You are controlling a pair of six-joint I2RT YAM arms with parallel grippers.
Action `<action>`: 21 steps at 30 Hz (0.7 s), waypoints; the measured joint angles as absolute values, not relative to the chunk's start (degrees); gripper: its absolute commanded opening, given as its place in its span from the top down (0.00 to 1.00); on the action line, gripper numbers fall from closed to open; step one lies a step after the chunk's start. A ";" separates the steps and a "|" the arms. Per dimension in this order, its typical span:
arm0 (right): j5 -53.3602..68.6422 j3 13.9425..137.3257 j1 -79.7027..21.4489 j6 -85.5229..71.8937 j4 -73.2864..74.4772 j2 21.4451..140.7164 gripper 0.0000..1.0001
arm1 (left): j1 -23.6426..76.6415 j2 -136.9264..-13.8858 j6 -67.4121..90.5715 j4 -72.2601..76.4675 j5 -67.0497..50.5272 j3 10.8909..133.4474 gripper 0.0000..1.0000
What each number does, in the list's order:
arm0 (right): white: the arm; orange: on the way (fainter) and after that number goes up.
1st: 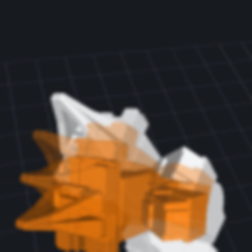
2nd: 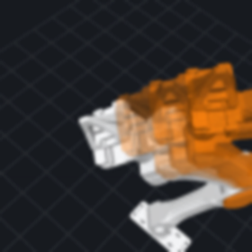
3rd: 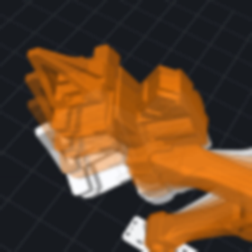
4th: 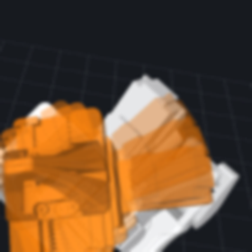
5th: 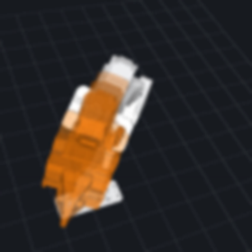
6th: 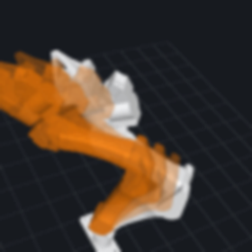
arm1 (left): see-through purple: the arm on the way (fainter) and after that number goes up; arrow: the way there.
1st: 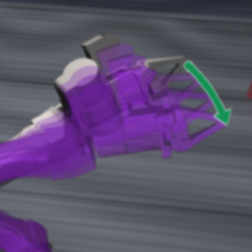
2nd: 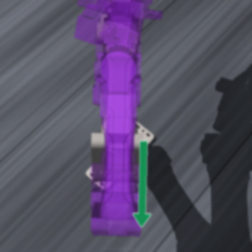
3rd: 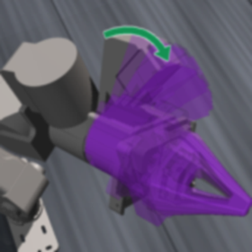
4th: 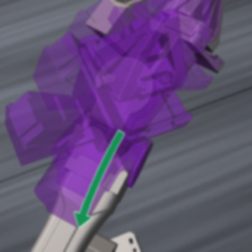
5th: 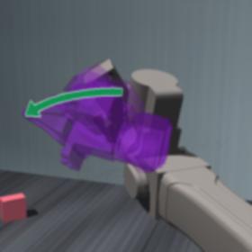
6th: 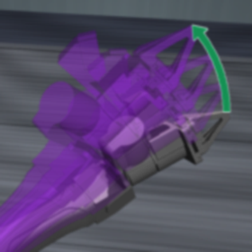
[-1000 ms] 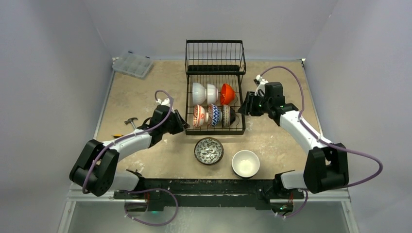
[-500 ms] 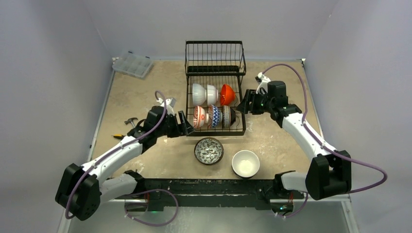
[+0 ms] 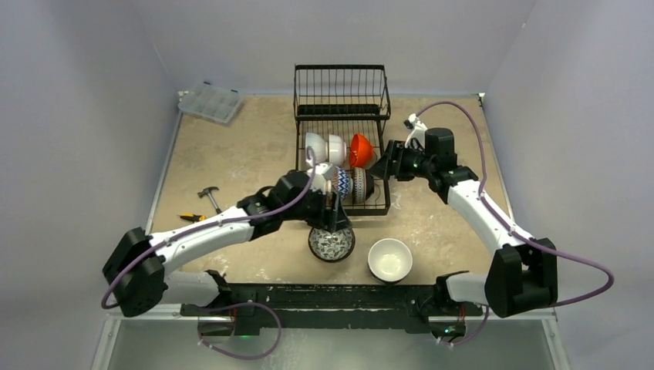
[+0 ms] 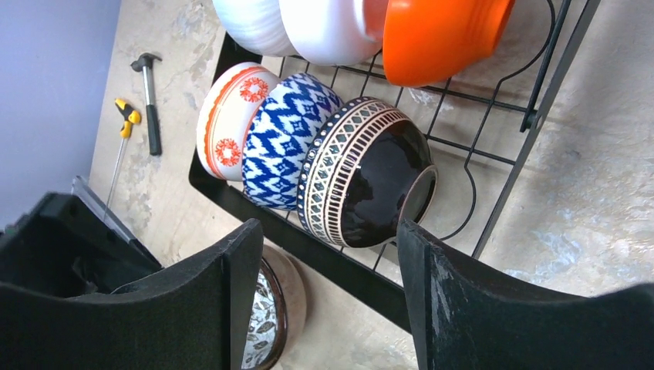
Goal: Load the bowls into the dish rack
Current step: Pick up the bowl from the center of the board.
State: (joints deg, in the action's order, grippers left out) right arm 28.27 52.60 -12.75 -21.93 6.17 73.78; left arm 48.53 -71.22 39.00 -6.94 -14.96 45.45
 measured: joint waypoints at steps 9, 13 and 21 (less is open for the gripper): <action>29.15 51.66 -12.75 -23.03 6.11 73.87 0.32 | 61.01 -85.12 35.22 -6.76 -10.15 55.86 0.40; 29.10 51.62 -12.75 -23.00 6.13 73.87 0.31 | 64.86 -89.86 33.28 -7.88 -7.01 59.77 0.43; 28.99 51.62 -12.73 -22.76 6.50 73.87 0.30 | 68.58 -97.21 31.18 -9.82 -2.52 63.35 0.59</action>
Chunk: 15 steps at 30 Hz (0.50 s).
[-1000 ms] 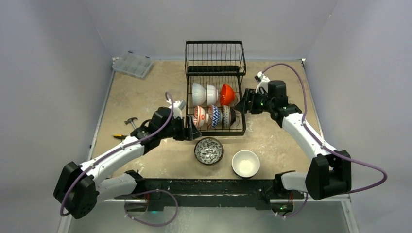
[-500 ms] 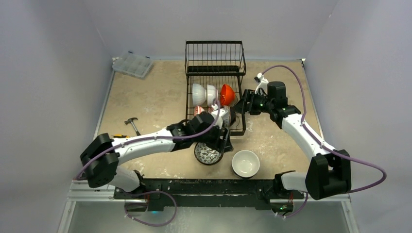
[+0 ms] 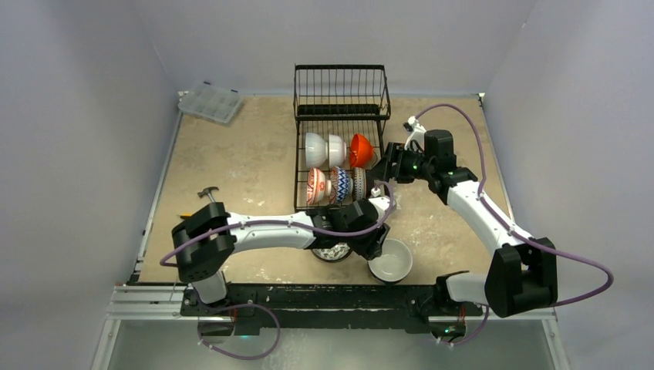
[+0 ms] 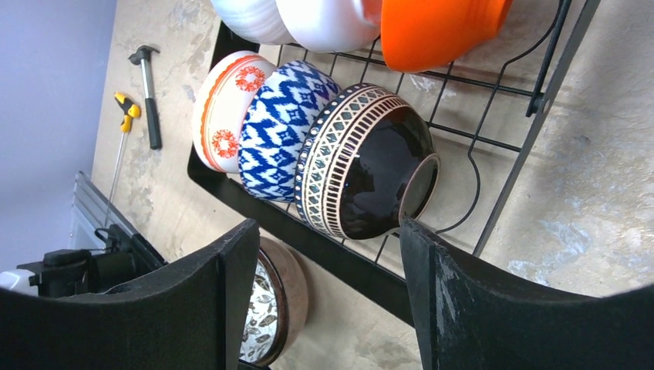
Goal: Load the bowls into the dish rack
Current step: Pick up the bowl from the center of the board.
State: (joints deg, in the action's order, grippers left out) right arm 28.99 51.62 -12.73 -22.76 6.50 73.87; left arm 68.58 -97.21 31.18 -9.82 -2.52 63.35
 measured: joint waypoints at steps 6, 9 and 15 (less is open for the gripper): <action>27.49 51.62 -12.73 -22.02 6.87 73.87 0.30 | 70.04 -100.64 29.91 -12.69 -0.05 66.11 0.85; 26.83 51.62 -12.73 -21.78 7.03 73.87 0.29 | 70.41 -100.64 29.34 -13.28 1.30 66.87 1.00; 26.48 51.66 -12.75 -21.43 7.42 73.84 0.26 | 70.74 -100.60 28.95 -13.76 3.03 68.03 1.00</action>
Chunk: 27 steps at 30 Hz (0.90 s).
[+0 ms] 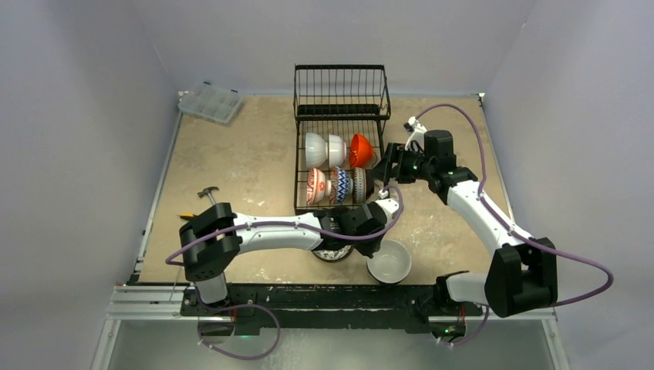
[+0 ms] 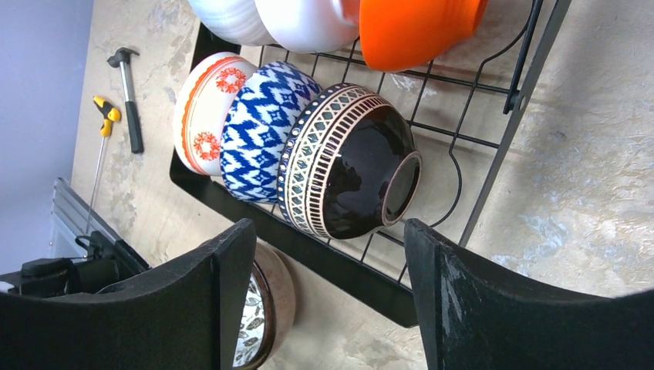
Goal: Load the bowls into the dish rack
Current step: Pick up the bowl from the center of the board.
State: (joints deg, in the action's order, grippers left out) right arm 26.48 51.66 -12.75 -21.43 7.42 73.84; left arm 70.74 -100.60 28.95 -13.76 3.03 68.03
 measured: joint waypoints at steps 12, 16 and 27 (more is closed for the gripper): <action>26.46 53.17 -12.73 -21.63 8.08 70.89 0.01 | 66.35 -94.78 31.42 -12.71 -1.98 65.17 1.00; 26.46 53.67 -12.75 -21.85 8.21 68.77 0.01 | 60.99 -89.52 34.35 -7.35 -6.68 60.73 1.00; 27.05 55.64 -12.73 -24.45 8.16 67.00 0.01 | 50.43 -81.43 38.26 -4.40 -11.00 54.22 1.00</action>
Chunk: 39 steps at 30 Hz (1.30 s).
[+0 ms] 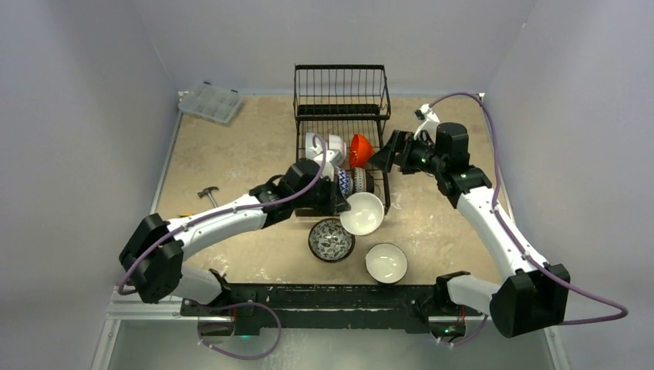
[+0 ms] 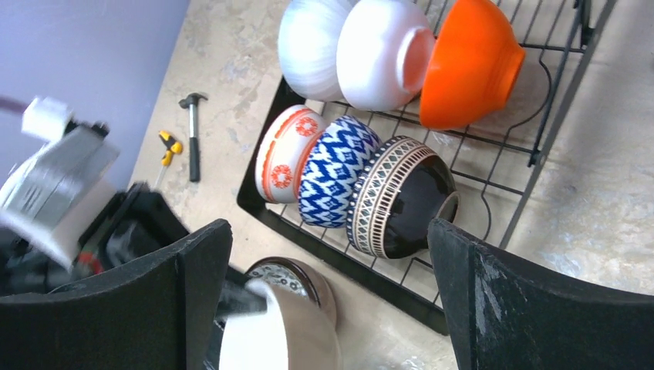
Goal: Load the bowls into the dish rack
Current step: Pick up the bowl from the center of the board, then turn the bowl upside down on the dish rack.
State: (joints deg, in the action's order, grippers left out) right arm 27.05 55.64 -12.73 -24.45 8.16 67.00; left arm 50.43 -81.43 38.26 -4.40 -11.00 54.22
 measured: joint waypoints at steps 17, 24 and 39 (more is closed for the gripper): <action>43.46 45.54 -16.99 -42.02 -13.10 68.69 0.01 | 28.34 -69.25 40.64 -9.23 -11.57 48.29 1.00; 46.02 44.45 -22.70 -49.41 -23.51 71.31 0.01 | 26.74 -67.83 43.59 -3.38 -17.30 46.17 1.00; 44.56 44.47 -26.04 -53.95 -29.50 74.98 0.01 | 25.93 -64.16 44.62 0.86 -19.55 45.71 1.00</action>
State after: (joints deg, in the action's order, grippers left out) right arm 44.56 44.47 -26.04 -53.95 -29.50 74.98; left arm 25.93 -64.16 44.62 0.86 -19.55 45.71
